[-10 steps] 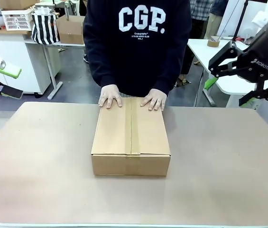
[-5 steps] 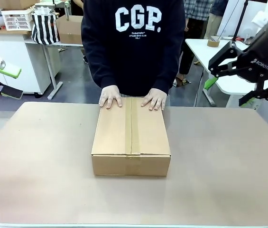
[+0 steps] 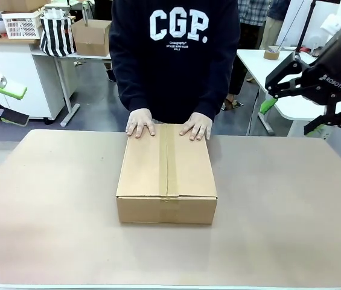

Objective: Pack the gift set into the box.
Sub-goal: Press and hold the closed box until the human finishes sealing it.

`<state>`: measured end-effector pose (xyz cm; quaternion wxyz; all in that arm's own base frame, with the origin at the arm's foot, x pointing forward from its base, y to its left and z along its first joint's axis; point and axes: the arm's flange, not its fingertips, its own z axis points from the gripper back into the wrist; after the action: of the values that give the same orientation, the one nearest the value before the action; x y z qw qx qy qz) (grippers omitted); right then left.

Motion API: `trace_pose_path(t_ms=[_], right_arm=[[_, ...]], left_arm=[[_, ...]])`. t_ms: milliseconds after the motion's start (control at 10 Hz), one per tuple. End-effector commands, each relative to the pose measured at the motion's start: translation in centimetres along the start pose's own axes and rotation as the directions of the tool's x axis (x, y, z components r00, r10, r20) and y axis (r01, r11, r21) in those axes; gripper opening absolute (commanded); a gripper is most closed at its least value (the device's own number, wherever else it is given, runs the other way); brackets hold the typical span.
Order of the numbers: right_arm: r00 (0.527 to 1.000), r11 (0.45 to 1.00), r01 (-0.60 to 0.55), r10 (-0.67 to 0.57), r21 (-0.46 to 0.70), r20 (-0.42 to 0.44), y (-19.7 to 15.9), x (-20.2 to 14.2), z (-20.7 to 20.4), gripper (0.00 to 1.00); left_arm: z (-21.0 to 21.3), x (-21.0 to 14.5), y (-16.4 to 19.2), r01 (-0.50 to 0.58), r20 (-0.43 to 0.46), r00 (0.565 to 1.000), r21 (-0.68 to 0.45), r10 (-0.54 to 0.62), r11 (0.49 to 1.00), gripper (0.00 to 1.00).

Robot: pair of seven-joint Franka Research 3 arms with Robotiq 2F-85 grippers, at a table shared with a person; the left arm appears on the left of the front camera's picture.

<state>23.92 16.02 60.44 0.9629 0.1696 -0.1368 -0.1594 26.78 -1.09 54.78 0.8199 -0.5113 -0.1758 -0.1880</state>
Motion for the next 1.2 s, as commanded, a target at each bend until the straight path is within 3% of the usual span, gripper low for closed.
trace_pose_path(t_ms=[0, 100, 200, 300, 400, 500, 600, 700, 800, 900, 1000, 1100], right_arm=[[0.990, 0.991, -0.127, 0.123, -0.048, -0.074, -0.2, 1.9, -0.3, 1.00], [0.964, 0.958, -0.263, 0.257, -0.111, -0.064, -0.4, 4.7, -0.7, 1.00], [0.859, 0.852, -0.511, 0.502, -0.113, -0.098, 0.4, 7.1, -1.4, 1.00], [0.580, 0.582, -0.812, 0.803, -0.026, -0.136, 1.7, 8.7, -2.4, 1.00], [0.153, 0.173, -0.970, 0.980, 0.171, -0.128, 2.1, 9.3, -2.8, 1.00], [-0.257, -0.236, -0.918, 0.966, 0.319, -0.025, 1.7, 9.7, -2.6, 1.00], [-0.576, -0.586, -0.706, 0.802, 0.398, 0.159, 1.0, 10.4, -2.5, 1.00], [-0.651, -0.764, -0.482, 0.640, 0.429, 0.408, 0.6, 11.3, -3.0, 1.00], [-0.653, -0.904, -0.243, 0.422, 0.353, 0.630, 0.0, 11.9, -3.4, 1.00], [-0.638, -0.960, -0.132, 0.272, 0.246, 0.720, -0.3, 11.6, -3.9, 1.00], [-0.594, -0.998, -0.065, 0.057, 0.023, 0.803, -0.7, 10.9, -4.3, 1.00], [-0.519, -0.991, -0.109, -0.009, -0.076, 0.855, -0.9, 11.1, -4.9, 1.00]], left_arm=[[-1.1, 1.2, 0.6, 0.050, -0.087, 0.995, 0.032, -0.047, 0.998, 1.00], [-1.9, 2.9, 1.4, 0.163, -0.117, 0.981, 0.051, -0.156, 0.985, 1.00], [-3.4, 4.8, 2.1, 0.347, -0.150, 0.931, 0.081, -0.332, 0.935, 1.00], [-5.8, 6.7, 2.9, 0.602, -0.160, 0.792, 0.035, -0.590, 0.798, 1.00], [-8.0, 8.0, 3.4, 0.790, -0.151, 0.613, 0.079, -0.776, 0.608, 1.00], [-9.9, 8.6, 3.1, 0.891, -0.115, 0.453, 0.094, -0.884, 0.444, 1.00], [-11.4, 9.3, 2.6, 0.926, -0.031, 0.373, 0.077, -0.927, 0.370, 1.00], [-12.2, 9.5, 2.2, 0.933, 0.053, 0.352, 0.063, -0.935, 0.354, 1.00], [-12.0, 9.9, 2.3, 0.912, 0.139, 0.396, 0.058, -0.907, 0.407, 1.00], [-11.4, 10.2, 2.7, 0.888, 0.195, 0.442, 0.044, -0.876, 0.458, 1.00], [-10.8, 10.4, 3.2, 0.868, 0.215, 0.473, 0.054, -0.855, 0.494, 1.00], [-10.4, 10.4, 3.9, 0.850, 0.235, 0.500, 0.052, -0.833, 0.525, 1.00]])
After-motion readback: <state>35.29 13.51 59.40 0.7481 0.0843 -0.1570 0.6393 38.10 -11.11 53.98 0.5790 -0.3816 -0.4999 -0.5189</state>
